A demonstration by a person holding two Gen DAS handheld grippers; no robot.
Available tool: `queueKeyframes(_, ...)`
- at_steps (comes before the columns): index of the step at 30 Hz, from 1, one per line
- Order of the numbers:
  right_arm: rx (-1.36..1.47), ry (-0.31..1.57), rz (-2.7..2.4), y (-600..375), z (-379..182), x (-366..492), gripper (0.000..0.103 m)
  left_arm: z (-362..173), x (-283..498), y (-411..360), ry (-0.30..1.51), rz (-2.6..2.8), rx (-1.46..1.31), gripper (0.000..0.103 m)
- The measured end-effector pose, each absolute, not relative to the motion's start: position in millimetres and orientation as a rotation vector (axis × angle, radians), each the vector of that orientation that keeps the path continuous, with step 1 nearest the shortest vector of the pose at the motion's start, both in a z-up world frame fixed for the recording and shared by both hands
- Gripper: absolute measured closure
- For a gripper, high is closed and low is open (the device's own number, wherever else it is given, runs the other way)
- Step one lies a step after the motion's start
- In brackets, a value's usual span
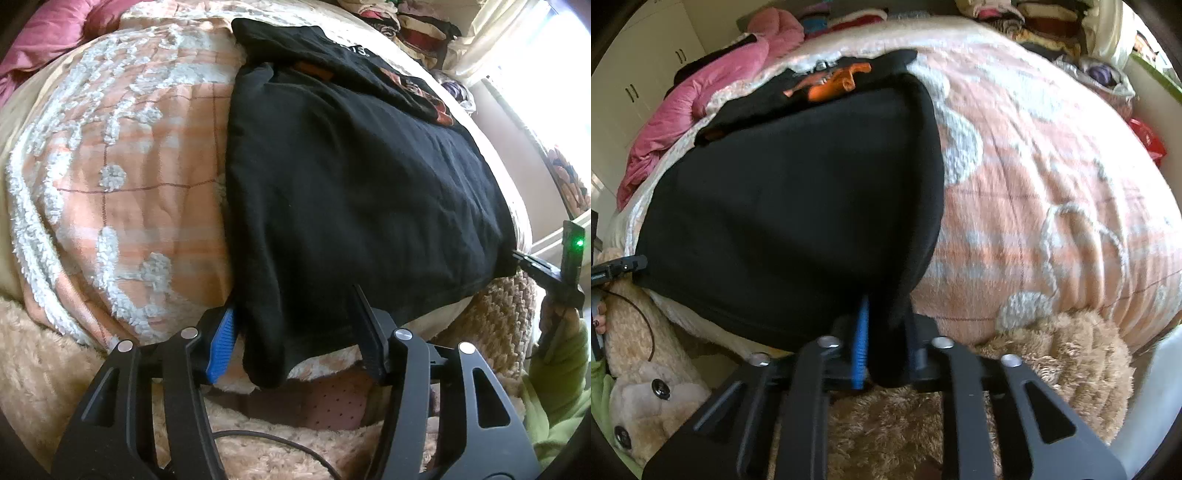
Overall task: Fold small clothes
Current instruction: 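Close both tools on the black shirt hem, then lift the hem with both tools and fold it over toward the collar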
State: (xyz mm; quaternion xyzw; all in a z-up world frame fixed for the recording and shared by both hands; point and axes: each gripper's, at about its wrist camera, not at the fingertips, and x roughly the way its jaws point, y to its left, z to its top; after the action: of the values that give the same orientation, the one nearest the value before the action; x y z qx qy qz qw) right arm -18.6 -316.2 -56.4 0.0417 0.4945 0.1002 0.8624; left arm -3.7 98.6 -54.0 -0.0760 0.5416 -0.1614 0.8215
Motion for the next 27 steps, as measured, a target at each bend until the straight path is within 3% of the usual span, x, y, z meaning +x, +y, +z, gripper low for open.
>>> queueKeyframes(3,0.135,0.990,0.247,-316.7,-45.6,-19.5,0.096,-56.3,-3.5,98.9,1.156,-0.355,-0.168,0.057)
queueKeyframes(5,0.145,0.949,0.263,-315.6,-35.1,-19.8,0.096,-58.4,-2.7,101.5,1.158,-0.365,-0.188,0.066)
queueKeyframes(7,0.167,0.907,0.287,-315.0,-23.8,-18.6,0.096,-61.6,-1.0,106.9,1.162,-0.360,-0.216,0.082)
queueKeyframes(12,0.204,0.828,0.325,-315.2,-2.3,-14.6,0.096,-55.0,-0.4,114.6,1.140,-0.386,-0.266,0.099)
queueKeyframes(27,0.264,0.652,0.313,-335.6,53.0,8.1,0.096,28.5,22.1,131.1,0.894,-0.412,-0.285,0.101)
